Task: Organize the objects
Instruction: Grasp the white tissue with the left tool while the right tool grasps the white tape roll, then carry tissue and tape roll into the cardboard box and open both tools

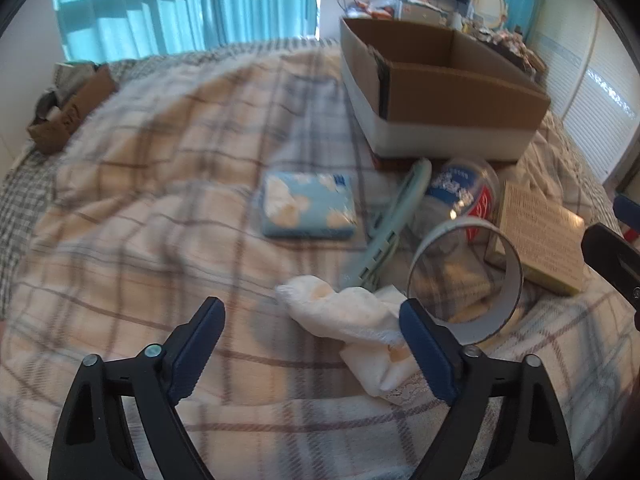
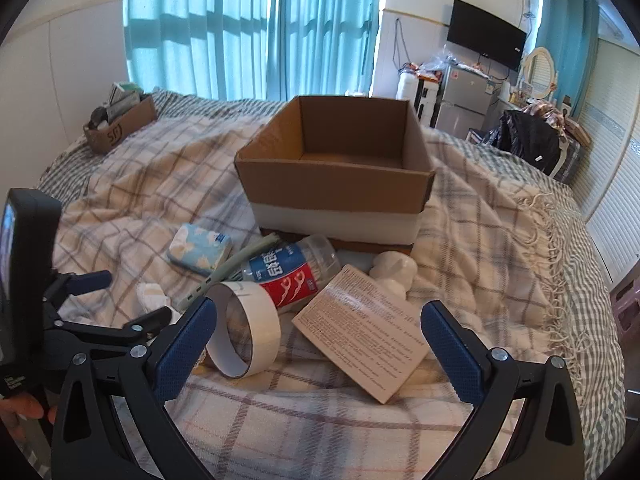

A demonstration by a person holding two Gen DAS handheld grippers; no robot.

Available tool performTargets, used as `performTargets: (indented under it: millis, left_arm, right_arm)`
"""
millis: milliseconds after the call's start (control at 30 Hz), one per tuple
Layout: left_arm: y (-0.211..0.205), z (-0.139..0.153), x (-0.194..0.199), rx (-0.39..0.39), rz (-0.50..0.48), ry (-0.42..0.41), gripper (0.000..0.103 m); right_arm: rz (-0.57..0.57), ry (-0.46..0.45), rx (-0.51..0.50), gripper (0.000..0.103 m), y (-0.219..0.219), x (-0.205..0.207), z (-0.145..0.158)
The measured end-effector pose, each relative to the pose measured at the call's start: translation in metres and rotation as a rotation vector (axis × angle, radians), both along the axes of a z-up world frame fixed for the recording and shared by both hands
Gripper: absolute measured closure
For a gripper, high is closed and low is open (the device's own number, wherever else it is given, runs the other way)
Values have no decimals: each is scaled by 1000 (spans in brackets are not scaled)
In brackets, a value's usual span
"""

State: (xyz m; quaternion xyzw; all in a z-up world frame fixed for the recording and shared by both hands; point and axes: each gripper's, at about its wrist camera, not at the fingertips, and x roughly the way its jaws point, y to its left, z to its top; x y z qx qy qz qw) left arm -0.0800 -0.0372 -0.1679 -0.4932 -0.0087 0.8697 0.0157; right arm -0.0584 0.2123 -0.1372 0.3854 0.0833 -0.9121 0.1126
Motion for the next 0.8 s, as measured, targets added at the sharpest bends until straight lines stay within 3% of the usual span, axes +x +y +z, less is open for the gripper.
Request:
performTargets:
  millis: [67, 133, 200, 267, 300, 400, 600, 800]
  left_arm:
    - [6, -10, -4, 23, -53, -42, 50]
    - [11, -17, -5, 32, -84, -72, 64]
    - [12, -16, -3, 30, -95, -65, 72]
    - [10, -12, 1, 38, -84, -42, 84]
    - [8, -10, 1, 41, -68, -25, 84]
    - [-5, -2, 3, 70, -28, -3, 84]
    - [-19, 11, 11, 66, 12, 13, 85]
    - [-18, 17, 23, 77, 31, 4, 85]
  right_arm:
    - [10, -20, 12, 2, -5, -3, -6]
    - [26, -41, 25, 8, -11, -5, -11]
    - [42, -56, 34, 11, -17, -7, -16]
    - [65, -79, 35, 25, -23, -9, -22]
    - [75, -95, 41, 33, -28, -10, -26]
    - [97, -135, 75, 41, -38, -15, -38]
    - [109, -186, 135, 81, -50, -18, -54]
    - [96, -85, 136, 96, -47, -5, -35]
